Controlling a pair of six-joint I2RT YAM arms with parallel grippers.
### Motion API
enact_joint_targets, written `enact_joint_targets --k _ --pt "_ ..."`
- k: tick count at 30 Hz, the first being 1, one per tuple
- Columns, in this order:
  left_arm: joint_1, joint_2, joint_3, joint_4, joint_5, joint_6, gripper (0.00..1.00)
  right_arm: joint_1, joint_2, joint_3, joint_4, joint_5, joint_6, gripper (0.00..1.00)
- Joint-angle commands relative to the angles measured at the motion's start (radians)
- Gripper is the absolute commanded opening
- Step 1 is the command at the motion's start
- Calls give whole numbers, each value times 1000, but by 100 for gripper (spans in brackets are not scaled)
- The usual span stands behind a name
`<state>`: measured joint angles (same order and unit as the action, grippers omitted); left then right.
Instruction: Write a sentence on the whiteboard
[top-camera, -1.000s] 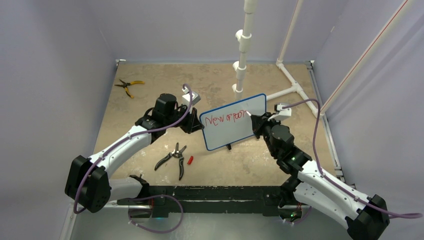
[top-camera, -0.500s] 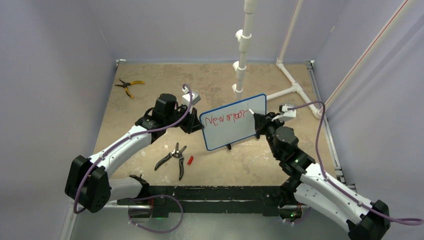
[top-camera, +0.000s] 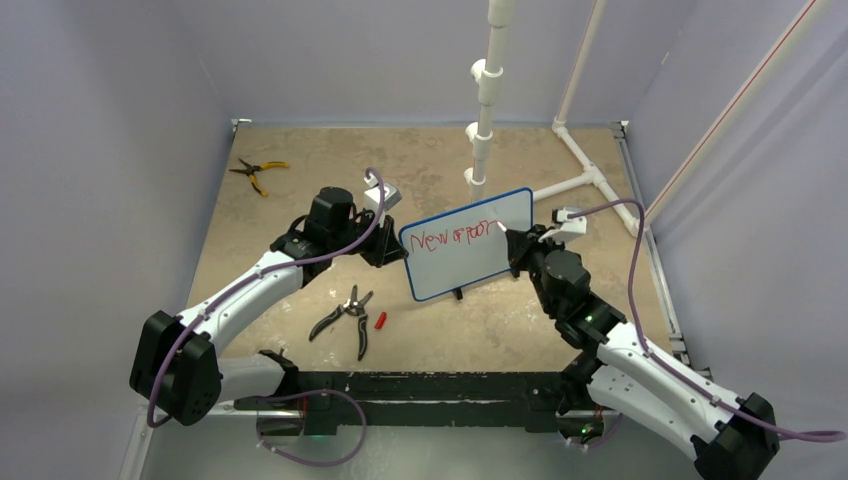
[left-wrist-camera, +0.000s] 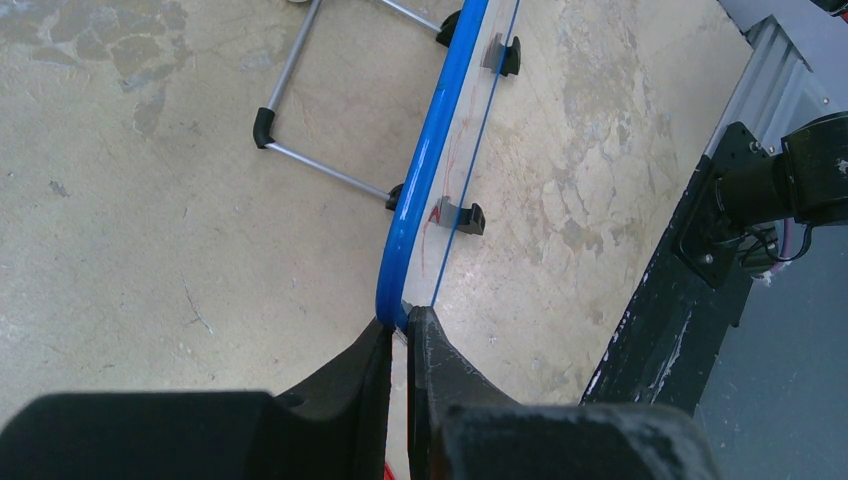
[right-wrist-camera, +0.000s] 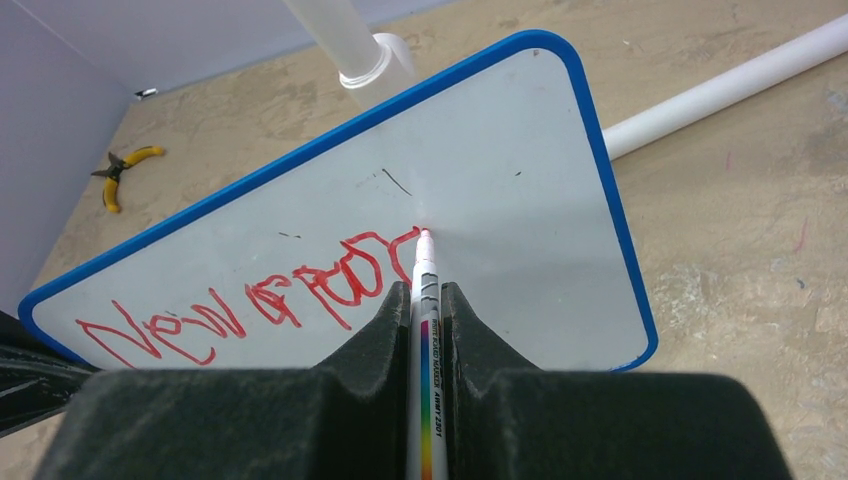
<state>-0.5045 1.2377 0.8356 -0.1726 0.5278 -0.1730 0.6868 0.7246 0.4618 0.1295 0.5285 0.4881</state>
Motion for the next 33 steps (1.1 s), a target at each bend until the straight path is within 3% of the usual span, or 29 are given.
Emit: enact_joint_targets --k 1,7,18,33 --pt "1 -15 -7 39 -7 -1 0 -5 4 25 50 -24 -20 0" --pt "1 -10 -6 39 -6 1 0 -4 37 32 52 -27 -17 0" --pt "1 -9 -6 37 -6 1 0 -5 16 41 -8 106 14 0" --pt "0 -17 -6 39 -3 0 0 -4 -59 30 59 18 -44 0"
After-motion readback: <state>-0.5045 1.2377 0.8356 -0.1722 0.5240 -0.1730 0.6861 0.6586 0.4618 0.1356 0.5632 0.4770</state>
